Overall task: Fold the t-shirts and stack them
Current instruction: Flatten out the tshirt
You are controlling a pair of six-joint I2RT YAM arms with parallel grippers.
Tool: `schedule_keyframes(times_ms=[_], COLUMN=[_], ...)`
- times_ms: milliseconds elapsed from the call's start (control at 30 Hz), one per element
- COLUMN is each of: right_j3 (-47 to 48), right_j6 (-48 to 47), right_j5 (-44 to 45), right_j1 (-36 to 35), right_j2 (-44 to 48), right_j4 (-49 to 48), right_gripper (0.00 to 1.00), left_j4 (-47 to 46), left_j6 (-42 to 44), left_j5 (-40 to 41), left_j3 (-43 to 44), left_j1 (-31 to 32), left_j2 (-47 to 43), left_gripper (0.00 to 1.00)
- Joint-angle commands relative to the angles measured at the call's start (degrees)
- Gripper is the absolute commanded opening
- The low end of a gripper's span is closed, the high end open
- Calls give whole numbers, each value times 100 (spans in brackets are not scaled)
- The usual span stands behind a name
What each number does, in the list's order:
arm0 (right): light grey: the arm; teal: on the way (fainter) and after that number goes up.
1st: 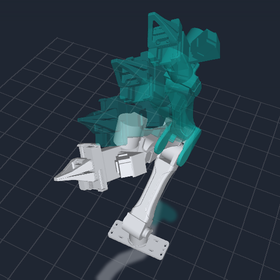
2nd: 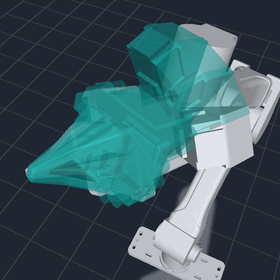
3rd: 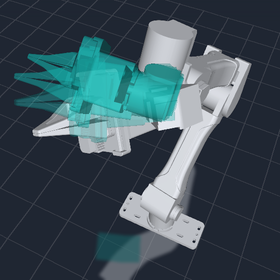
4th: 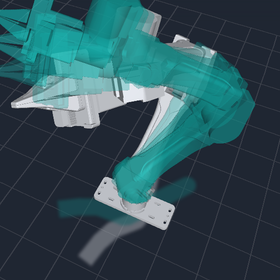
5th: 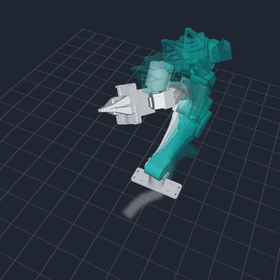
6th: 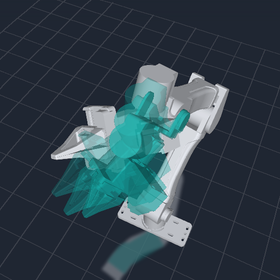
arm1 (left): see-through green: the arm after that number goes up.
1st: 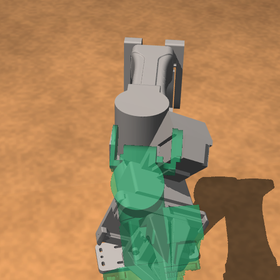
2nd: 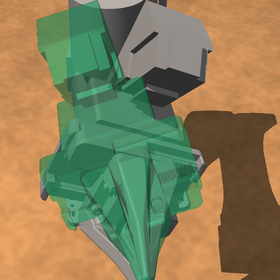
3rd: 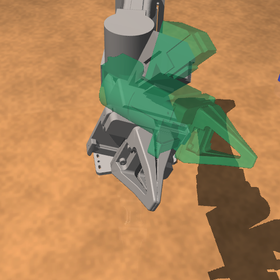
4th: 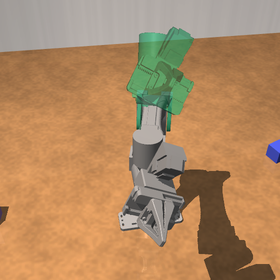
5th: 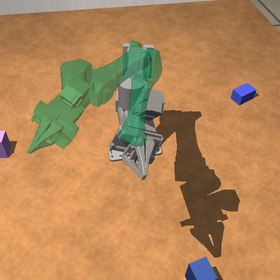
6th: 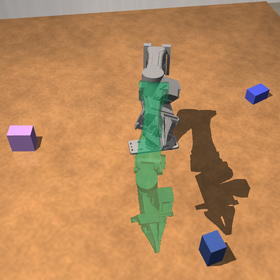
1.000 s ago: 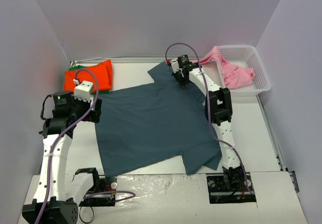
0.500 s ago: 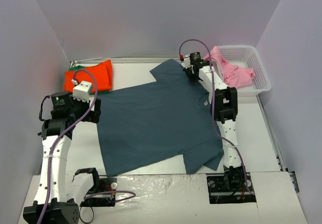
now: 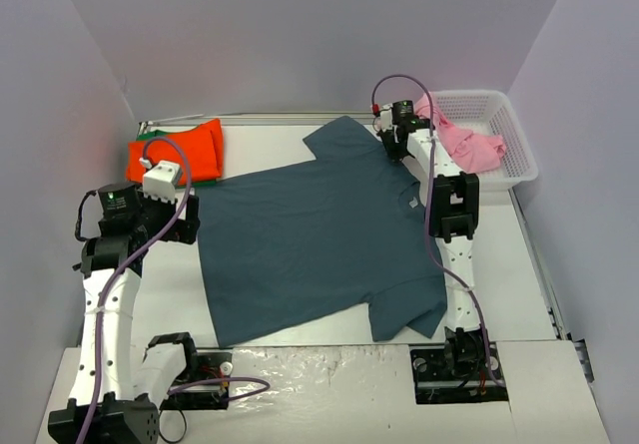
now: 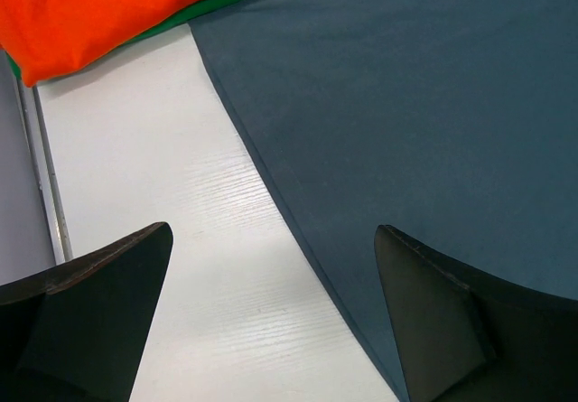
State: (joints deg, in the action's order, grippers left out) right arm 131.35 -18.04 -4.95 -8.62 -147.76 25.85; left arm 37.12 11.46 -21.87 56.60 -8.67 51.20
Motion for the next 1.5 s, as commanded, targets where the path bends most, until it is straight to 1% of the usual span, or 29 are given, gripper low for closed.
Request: schedule_keyframes(times_ms=[0,467,500,600,800,1100,1233,1300,1433,1467], right_j3=[-197,-575,-610,-742,-1216,-1762,-1692,-1482,-1077,-981], right_j6=[-50,2,11,64,20,-94,-112,-94,-164,-173], right_j5=[267,477,652,758,873,900,592,557,548,374], right_j1=[246,598,616,686,836,836,836,836,722,669], right_j2=[-376,-42,-7,72,344,766,1065,1258,1566,1653], right_j4=[615,676,676,676,667,667,667,667,676,685], right_gripper=[0,0,0,0,0,0,0,0,0,0], left_j4=[-21,-3,5,5,14,14,-12,-21,-30,-38], left_j6=[-74,-74,-74,-74,-83,-65,-48,-30,-4,-4], left_j5=[-160,-283,-300,-318,-371,-432,-450,-450,-354,-336], left_j3=[44,35,35,35,35,36,88,158,518,719], left_j1=[-74,-135,-135,-144,-144,-153,-135,-127,-30,48], left_j2=[-137,-277,-286,-312,-330,-348,-216,-93,424,513], left_gripper=[94,94,94,94,94,94,94,94,94,94])
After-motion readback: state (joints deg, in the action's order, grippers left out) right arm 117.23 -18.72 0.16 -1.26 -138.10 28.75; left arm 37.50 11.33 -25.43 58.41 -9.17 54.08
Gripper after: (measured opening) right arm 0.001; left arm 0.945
